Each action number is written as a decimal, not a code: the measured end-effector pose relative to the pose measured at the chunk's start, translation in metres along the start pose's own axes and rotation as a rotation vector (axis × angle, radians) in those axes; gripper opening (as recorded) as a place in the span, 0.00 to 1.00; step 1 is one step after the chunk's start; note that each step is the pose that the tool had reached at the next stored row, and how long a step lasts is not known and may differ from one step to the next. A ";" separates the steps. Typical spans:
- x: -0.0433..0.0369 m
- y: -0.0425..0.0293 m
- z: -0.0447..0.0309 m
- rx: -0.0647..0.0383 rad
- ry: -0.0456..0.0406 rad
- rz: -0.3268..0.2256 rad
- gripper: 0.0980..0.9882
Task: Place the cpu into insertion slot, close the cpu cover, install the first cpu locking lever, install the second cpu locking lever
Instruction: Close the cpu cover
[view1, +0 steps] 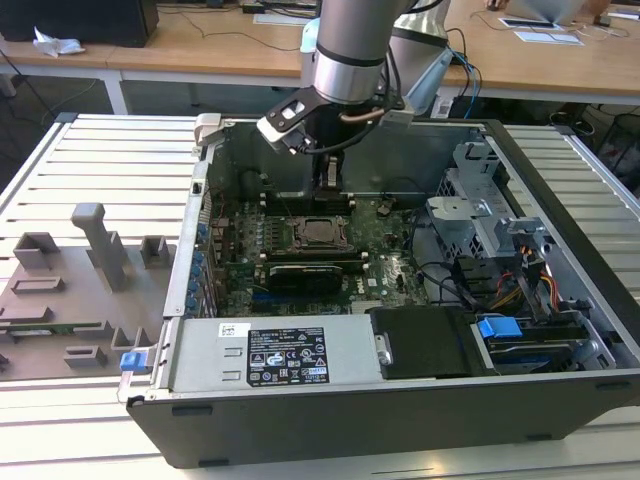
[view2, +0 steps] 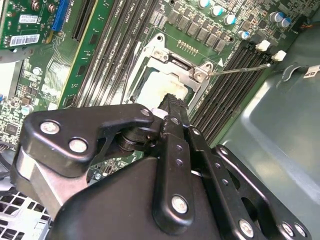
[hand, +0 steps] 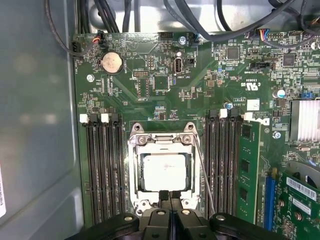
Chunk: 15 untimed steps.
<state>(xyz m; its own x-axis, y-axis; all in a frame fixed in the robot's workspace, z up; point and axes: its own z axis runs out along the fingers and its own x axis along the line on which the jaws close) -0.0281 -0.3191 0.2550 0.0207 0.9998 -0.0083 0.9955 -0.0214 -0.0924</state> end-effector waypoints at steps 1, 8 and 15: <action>0.0000 -0.0001 -0.0014 0.000 0.0000 0.000 0.01; -0.0001 -0.0009 -0.0097 0.000 0.0001 0.000 0.01; -0.0002 -0.0024 -0.0257 0.000 0.0000 0.000 0.01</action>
<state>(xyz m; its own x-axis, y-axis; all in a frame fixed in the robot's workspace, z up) -0.0281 -0.3191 0.2808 0.0208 0.9998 -0.0083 0.9955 -0.0214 -0.0924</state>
